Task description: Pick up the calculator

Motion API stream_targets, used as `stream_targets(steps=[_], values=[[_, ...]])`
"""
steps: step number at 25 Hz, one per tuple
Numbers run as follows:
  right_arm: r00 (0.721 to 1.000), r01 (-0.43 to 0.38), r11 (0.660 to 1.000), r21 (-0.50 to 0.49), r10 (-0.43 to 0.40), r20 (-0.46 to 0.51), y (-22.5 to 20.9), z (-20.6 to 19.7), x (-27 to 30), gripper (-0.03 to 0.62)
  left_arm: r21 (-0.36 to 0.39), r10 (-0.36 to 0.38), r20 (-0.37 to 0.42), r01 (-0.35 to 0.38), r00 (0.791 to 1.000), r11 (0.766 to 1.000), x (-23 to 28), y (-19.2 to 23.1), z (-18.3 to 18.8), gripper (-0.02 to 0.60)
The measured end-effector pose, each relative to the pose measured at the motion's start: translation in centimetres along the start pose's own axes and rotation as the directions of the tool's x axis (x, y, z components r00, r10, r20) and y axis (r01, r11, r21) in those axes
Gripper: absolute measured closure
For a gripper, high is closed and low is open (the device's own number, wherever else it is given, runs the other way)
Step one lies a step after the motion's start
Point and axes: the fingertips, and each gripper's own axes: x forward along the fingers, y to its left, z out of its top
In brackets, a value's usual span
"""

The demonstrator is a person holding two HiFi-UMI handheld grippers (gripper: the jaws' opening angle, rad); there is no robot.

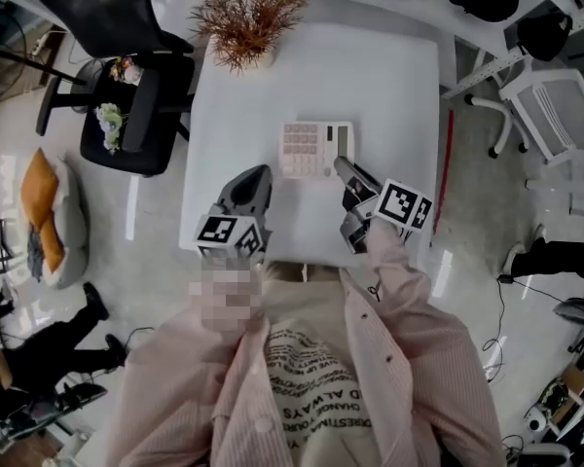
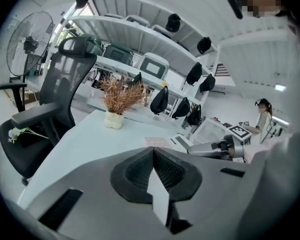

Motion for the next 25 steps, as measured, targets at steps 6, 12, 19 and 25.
stream_targets(steps=[6,12,19,25], values=[[0.999,-0.032,0.999,-0.005,0.032,0.020,2.0,0.6,-1.1,0.540,0.025,-0.020,0.022,0.020,1.000,1.000,-1.1,-0.4,1.2,0.580],[0.997,-0.056,0.998,-0.018,0.056,0.049,3.8,1.3,-2.8,0.540,0.058,-0.042,0.070,0.038,0.997,0.998,-2.3,-1.5,3.3,0.580],[0.992,-0.086,0.996,-0.008,0.087,0.093,5.5,1.9,-4.7,0.540,0.087,-0.061,0.118,0.051,0.991,0.995,-3.7,-2.3,5.1,0.580],[0.987,-0.100,0.995,0.006,0.099,0.127,6.7,2.3,-6.2,0.540,0.125,-0.081,0.154,0.061,0.985,0.990,-4.9,-2.9,6.6,0.580]])
